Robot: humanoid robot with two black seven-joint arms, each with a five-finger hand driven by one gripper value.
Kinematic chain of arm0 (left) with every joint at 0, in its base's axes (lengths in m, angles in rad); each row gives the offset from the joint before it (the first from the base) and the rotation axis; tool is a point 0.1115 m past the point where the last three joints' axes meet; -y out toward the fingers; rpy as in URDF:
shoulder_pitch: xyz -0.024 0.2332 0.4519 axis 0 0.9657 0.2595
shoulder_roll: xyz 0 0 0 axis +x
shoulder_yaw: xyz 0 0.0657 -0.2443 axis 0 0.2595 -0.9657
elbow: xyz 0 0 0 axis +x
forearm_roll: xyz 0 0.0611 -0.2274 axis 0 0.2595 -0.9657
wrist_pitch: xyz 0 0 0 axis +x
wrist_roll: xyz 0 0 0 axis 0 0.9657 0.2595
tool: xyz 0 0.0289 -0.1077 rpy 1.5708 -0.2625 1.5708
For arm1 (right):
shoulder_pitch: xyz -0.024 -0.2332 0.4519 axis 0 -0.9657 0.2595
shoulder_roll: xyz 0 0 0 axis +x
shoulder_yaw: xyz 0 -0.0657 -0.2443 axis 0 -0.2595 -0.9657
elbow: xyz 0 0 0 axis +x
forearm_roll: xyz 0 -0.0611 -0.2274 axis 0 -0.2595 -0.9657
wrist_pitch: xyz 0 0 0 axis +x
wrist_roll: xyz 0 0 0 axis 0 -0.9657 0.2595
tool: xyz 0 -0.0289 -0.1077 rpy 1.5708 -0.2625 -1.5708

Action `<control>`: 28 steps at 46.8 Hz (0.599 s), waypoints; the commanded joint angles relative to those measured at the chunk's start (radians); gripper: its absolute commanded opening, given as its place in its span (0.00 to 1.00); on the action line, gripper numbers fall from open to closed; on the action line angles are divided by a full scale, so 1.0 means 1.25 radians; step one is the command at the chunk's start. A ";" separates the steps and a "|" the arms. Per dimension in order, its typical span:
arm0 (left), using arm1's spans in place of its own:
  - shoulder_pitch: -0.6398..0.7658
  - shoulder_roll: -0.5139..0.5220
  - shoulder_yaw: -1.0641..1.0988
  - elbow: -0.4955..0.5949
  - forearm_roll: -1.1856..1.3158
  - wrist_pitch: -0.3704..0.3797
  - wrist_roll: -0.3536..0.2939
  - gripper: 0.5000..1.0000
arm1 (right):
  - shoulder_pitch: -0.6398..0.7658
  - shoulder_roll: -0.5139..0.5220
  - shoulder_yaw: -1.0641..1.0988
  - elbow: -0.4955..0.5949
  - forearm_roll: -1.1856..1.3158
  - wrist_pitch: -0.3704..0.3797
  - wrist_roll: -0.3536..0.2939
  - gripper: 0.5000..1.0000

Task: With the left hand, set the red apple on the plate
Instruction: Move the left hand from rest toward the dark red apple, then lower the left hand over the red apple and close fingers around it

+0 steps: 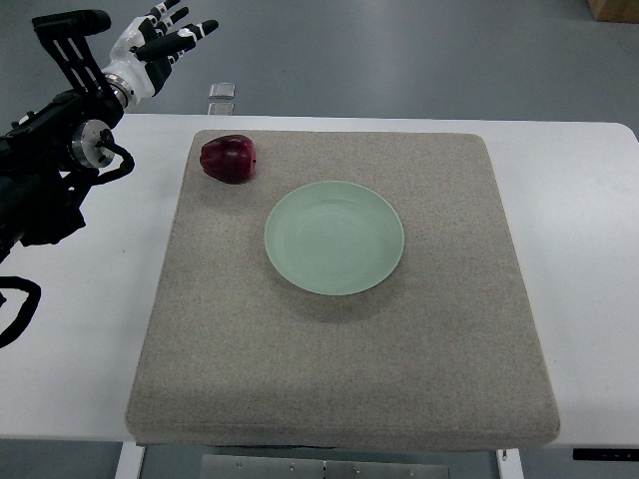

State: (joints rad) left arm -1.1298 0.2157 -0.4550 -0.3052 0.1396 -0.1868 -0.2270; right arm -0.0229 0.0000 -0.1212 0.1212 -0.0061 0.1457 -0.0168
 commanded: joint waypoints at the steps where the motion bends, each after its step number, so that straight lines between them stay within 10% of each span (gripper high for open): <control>1: -0.007 -0.001 0.035 -0.002 0.128 -0.004 -0.001 0.95 | 0.000 0.000 0.000 0.000 0.000 0.000 0.000 0.93; 28: -0.063 0.036 0.237 -0.109 0.507 -0.008 -0.006 0.96 | 0.000 0.000 0.000 0.000 0.000 0.000 0.000 0.93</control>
State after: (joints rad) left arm -1.1916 0.2572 -0.2282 -0.4356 0.7716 -0.1957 -0.2318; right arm -0.0230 0.0000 -0.1212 0.1212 -0.0061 0.1457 -0.0169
